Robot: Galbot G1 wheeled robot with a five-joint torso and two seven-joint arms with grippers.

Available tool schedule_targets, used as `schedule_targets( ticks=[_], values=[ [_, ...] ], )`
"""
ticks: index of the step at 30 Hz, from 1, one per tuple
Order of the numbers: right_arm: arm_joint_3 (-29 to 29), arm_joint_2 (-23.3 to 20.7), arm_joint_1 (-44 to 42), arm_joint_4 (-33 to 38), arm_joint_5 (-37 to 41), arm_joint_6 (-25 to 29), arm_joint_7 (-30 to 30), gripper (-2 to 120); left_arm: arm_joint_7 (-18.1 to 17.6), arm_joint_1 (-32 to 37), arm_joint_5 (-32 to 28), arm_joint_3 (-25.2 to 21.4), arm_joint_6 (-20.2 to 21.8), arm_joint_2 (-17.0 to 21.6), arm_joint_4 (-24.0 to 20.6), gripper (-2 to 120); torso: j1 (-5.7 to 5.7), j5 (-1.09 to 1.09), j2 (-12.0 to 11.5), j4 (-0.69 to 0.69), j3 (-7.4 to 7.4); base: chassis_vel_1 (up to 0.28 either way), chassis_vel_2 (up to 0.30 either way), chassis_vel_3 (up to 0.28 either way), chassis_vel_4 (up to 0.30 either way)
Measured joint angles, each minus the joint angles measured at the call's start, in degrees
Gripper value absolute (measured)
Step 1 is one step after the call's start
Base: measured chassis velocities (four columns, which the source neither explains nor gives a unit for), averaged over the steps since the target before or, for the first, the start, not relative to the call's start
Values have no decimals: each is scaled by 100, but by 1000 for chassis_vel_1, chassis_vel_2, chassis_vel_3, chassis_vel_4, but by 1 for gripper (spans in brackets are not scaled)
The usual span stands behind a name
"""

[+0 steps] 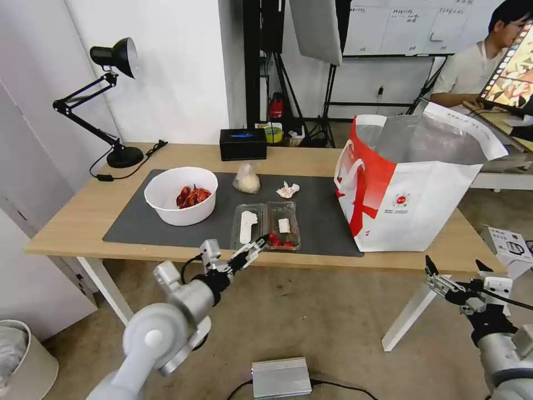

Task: Pick up the trash from the table and place it into the takeout bag.

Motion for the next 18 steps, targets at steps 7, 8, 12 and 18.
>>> schedule_targets(
  ticks=[7,8,12,18],
  values=[
    [0,33,5,-48,-29,16,2,100,-109,-59,18,96,-32,-202,179,100,0,0,0,0,0,0,0,0,0],
    [2,32,5,-54,-29,18,2,100,-117,-58,38,103,-49,-215,207,100,0,0,0,0,0,0,0,0,0],
    [3,31,8,-73,-30,23,2,100,-156,-96,70,121,-94,-254,287,100,0,0,0,1,0,0,0,0,0],
    [0,15,23,-121,-32,31,2,100,-275,-199,105,166,-127,-342,418,100,0,0,0,0,0,0,0,0,0]
  ],
)
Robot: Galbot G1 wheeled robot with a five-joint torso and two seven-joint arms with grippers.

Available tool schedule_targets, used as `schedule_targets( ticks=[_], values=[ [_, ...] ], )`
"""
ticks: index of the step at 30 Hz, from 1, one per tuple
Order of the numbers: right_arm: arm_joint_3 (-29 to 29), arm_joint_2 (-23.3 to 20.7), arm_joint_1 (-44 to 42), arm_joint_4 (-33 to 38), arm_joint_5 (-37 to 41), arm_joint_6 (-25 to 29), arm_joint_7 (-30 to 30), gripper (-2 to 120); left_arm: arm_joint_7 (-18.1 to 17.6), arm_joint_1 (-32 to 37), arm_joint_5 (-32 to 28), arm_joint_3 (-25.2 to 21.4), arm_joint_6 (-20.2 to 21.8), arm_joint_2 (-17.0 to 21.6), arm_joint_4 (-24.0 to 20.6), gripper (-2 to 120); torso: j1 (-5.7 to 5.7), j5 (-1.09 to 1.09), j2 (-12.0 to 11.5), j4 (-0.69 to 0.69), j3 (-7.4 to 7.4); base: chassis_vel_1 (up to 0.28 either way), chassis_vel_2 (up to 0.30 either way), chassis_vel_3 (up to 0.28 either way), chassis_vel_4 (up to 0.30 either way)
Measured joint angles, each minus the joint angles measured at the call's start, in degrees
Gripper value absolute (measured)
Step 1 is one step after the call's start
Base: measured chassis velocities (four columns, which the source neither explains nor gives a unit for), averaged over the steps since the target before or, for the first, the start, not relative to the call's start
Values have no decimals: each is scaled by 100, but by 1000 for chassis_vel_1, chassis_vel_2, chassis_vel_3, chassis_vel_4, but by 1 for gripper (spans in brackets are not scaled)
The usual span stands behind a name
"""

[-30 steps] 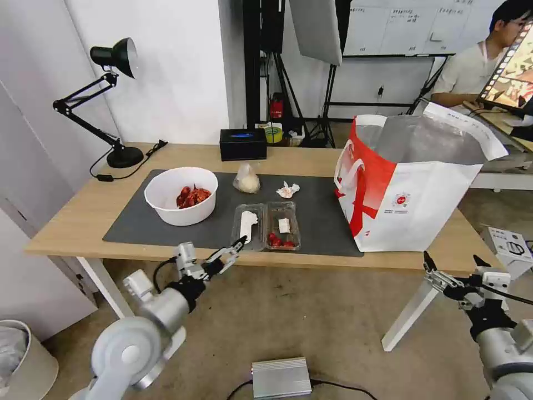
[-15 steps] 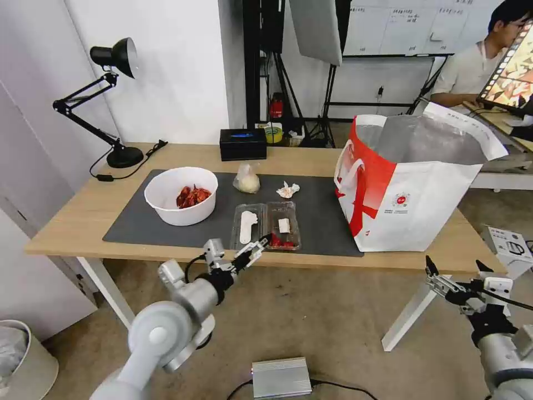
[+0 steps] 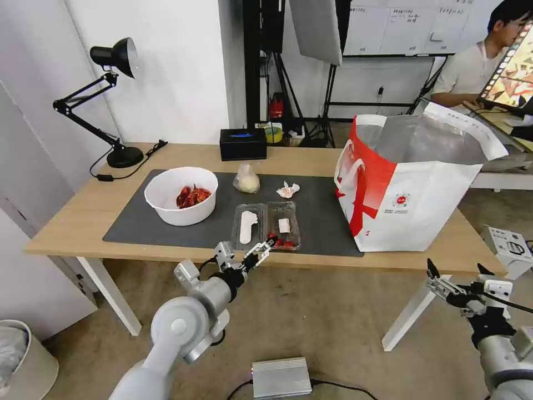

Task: Pick up the trash from the table and place it into the takeout bag.

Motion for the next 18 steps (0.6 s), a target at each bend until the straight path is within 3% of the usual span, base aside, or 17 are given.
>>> schedule_targets(
  ticks=[18],
  values=[
    [-31,-108,61,-120,13,19,16,100,-935,-346,150,133,-77,-281,246,100,0,-1,0,0,0,0,0,0,0]
  ],
)
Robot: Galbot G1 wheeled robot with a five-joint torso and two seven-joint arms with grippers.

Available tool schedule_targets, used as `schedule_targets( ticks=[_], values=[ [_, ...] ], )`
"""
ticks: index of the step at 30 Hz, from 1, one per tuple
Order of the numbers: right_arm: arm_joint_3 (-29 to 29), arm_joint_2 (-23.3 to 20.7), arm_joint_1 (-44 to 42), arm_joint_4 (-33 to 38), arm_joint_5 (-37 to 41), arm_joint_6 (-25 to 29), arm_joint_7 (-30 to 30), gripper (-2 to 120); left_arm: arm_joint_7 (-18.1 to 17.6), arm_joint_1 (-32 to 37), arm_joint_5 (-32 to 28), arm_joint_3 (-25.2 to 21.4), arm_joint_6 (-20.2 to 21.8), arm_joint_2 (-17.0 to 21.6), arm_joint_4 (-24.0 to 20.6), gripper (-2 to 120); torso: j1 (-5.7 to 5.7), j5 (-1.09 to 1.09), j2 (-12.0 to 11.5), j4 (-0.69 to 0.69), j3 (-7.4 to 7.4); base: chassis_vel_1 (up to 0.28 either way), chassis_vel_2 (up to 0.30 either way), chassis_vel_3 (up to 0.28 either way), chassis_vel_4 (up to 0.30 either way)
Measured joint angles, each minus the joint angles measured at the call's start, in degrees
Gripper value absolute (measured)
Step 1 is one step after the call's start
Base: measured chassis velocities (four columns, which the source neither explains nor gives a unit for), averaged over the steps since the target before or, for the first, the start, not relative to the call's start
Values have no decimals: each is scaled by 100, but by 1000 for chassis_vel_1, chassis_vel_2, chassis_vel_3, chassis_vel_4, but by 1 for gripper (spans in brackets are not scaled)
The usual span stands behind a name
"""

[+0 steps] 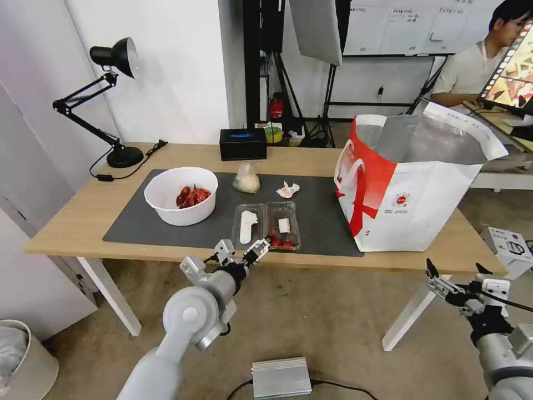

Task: Pick up the trash from the table and place it into the takeout bag.

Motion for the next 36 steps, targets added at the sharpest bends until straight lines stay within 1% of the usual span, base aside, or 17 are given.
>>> schedule_targets(
  ticks=[7,13,16,19,23,24,29,31,36],
  values=[
    [14,-54,11,-54,19,9,-1,100,-116,-94,-26,-63,43,-121,84,100,0,0,0,0,0,0,0,0,0],
    [7,-78,24,-114,26,58,-5,100,-107,-106,11,-82,45,-186,143,100,0,0,0,0,-1,0,0,0,0],
    [7,-111,33,-186,36,111,-15,100,-68,-97,131,-65,26,-251,189,100,-1,1,1,0,-1,0,0,0,0],
    [17,-139,24,-256,49,150,-50,100,26,-84,409,-5,-79,-327,258,100,-2,1,2,0,-1,0,0,0,0],
    [23,-141,-2,-286,51,190,-75,100,82,-76,584,41,-180,-341,282,100,-1,1,1,-1,-1,0,0,0,0],
    [35,-133,-37,-288,52,232,-87,100,163,-54,720,59,-205,-357,290,100,-2,0,1,0,-1,0,0,0,0],
    [39,-125,-69,-291,52,286,-106,100,296,-21,886,64,-230,-386,290,100,-1,0,0,1,1,0,0,0,0],
    [31,-144,-67,-338,53,348,-111,100,494,-21,1071,74,-306,-399,296,100,0,0,0,0,1,0,0,0,0],
    [18,-155,-58,-362,69,362,-118,100,640,-23,1256,77,-395,-377,310,100,0,0,0,0,0,0,0,0,0]
  ],
)
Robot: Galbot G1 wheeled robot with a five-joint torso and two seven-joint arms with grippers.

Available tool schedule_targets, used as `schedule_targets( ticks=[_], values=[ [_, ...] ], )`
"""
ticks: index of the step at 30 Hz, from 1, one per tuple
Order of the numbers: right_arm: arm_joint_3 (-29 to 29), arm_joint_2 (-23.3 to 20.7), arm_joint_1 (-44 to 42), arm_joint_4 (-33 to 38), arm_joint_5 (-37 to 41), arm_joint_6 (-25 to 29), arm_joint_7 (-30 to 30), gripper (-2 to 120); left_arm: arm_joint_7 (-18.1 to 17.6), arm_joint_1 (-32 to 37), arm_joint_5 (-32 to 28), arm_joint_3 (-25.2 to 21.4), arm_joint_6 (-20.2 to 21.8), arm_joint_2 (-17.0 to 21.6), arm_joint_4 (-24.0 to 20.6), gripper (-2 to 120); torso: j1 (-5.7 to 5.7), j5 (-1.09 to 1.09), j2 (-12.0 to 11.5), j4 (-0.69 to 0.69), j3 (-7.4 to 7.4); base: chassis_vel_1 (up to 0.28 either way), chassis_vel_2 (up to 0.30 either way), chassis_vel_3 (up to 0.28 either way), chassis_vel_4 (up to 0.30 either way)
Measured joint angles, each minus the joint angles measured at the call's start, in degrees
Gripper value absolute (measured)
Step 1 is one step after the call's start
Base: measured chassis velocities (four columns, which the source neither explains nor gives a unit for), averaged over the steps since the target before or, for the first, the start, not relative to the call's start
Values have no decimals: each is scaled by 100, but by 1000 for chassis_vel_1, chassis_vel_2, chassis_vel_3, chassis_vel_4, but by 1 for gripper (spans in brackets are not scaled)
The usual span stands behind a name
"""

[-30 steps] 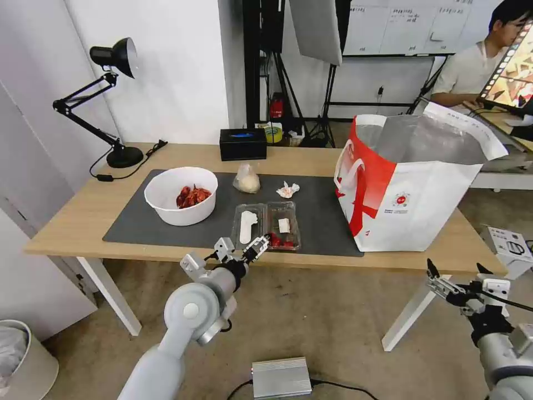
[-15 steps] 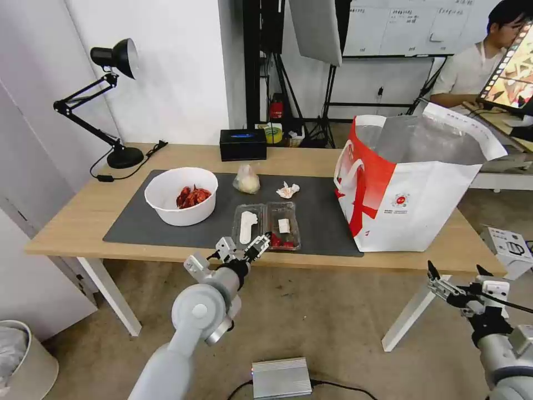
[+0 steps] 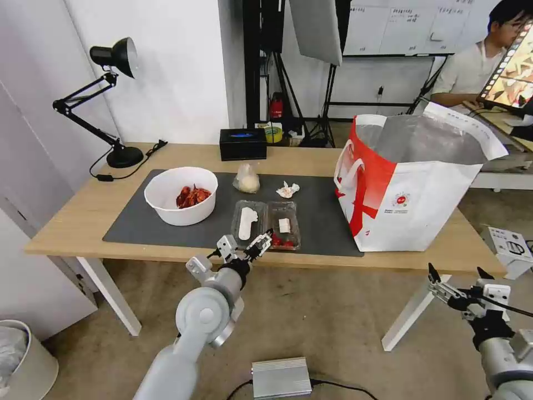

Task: Pick up the trash from the table and place it into the takeout bag.

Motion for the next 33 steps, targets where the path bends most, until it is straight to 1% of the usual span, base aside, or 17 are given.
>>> schedule_targets(
  ticks=[3,4,6,7,8,10,12,13,14,16,17,19,22,23,25,31,33],
  values=[
    [-16,0,6,-6,3,3,-6,100,196,-16,181,-4,-57,39,33,100,0,0,0,0,0,0,0,0,0],
    [-16,0,6,-6,3,3,-6,100,196,-16,181,-4,-57,39,33,100,0,0,0,0,0,0,0,0,0],
    [-27,13,8,-6,4,5,-15,100,403,-36,387,12,-134,72,78,100,0,0,0,0,0,0,0,0,0],
    [-27,13,8,-6,4,5,-15,100,403,-36,387,12,-134,72,78,100,0,0,0,0,0,0,0,0,0],
    [-30,26,8,-3,3,6,-20,100,534,-44,504,19,-193,82,98,100,0,0,0,0,-1,0,0,0,0],
    [-31,32,7,-2,3,7,-23,100,590,-51,549,25,-217,86,104,100,0,0,0,0,-1,0,0,0,0],
    [-31,41,5,-2,1,9,-27,100,813,-87,647,64,-319,94,127,100,0,0,0,0,0,0,0,0,0],
    [-31,41,5,-2,1,9,-27,100,813,-87,647,64,-319,94,127,100,0,0,0,0,0,0,0,0,0],
    [-31,47,5,-2,0,10,-28,100,935,-108,720,93,-345,104,134,100,0,0,0,0,0,0,0,0,0],
    [-31,51,5,-3,-1,10,-28,100,980,-115,754,104,-349,108,134,100,0,0,0,0,0,0,0,0,0],
    [-30,70,6,-3,-8,15,-32,100,1116,-132,864,142,-357,127,134,100,0,0,0,0,-1,0,0,0,0],
    [-30,80,6,-3,-11,16,-33,100,1163,-139,898,156,-359,137,134,100,0,0,0,0,-1,0,0,0,0],
    [-30,116,7,-4,-24,23,-37,100,1510,-199,1198,243,-360,183,167,100,0,0,0,0,-1,0,0,0,0],
    [-30,116,7,-4,-24,23,-37,100,1510,-199,1198,243,-360,183,167,100,0,0,0,0,-1,0,0,0,0],
    [-25,126,5,-4,-25,30,-41,100,1742,-205,1458,311,-380,233,221,100,0,0,0,0,-1,0,0,0,0],
    [-14,127,-2,-4,-16,34,-44,100,1976,-245,1764,394,-429,310,354,100,0,0,0,0,-1,0,0,0,0],
    [-13,144,-4,-2,13,37,-47,100,2223,-324,2026,445,-504,378,485,100,0,0,0,0,-1,0,0,0,0]
  ],
)
